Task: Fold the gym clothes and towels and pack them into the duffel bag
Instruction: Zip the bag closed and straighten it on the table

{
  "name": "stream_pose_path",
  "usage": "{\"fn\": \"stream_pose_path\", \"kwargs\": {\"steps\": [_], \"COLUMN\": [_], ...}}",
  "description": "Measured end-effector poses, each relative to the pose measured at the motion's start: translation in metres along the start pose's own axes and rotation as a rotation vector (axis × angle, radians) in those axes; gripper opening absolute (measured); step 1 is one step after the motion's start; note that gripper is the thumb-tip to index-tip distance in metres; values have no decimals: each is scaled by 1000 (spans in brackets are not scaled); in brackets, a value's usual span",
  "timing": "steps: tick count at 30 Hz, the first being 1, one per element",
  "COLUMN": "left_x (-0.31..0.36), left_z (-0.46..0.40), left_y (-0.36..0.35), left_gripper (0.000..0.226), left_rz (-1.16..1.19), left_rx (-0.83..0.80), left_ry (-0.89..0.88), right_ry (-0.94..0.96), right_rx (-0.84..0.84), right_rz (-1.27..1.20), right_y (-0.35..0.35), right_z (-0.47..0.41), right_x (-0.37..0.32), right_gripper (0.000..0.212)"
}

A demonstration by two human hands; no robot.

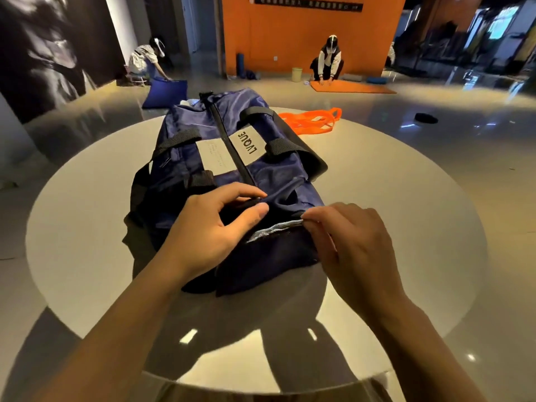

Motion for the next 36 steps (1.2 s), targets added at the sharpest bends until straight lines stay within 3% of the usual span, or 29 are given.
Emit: {"fn": "stream_pose_path", "kwargs": {"steps": [6,10,13,15,18,21,24,28,33,36], "left_x": [8,14,17,19,22,19,15,7,-2,-4], "left_z": [1,-7,-12,-18,-27,-31,-30,-28,-24,-20], "left_y": [-7,-7,0,9,29,47,62,73,80,80], "left_gripper": [51,39,29,17,15,17,18,18,20,21], "left_rz": [-178,-212,-189,-167,-145,-139,-147,-134,-125,-117], "left_rx": [-23,38,76,113,194,256,310,331,335,329], "left_ry": [-17,-93,-121,-139,-148,-126,-104,-51,-9,-11], "right_ry": [-17,-43,-274,-475,-711,-768,-733,-797,-1035,-933], "right_rx": [106,123,68,-12,-337,-524,-570,-711,-657,-704], "right_rz": [18,-54,-265,-345,-350,-401,-460,-809,-1199,-1245], "right_y": [-9,-8,-10,-22,-63,-92,-107,-138,-140,-126], "right_z": [-17,-14,-6,10,50,72,64,67,80,75], "right_x": [-1,3,39,75,112,102,81,49,36,32], "right_gripper": [24,25,26,24,28,35,38,12,28,27]}}
Point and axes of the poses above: each hand's wrist, its own z-axis away from the middle knuckle, its own y-axis out of the back of the hand, x = y × z, the point moved 10 cm from there along -z, towards the middle knuckle, and after that the axes turned 7 degrees about z, right-handed, at the moved point
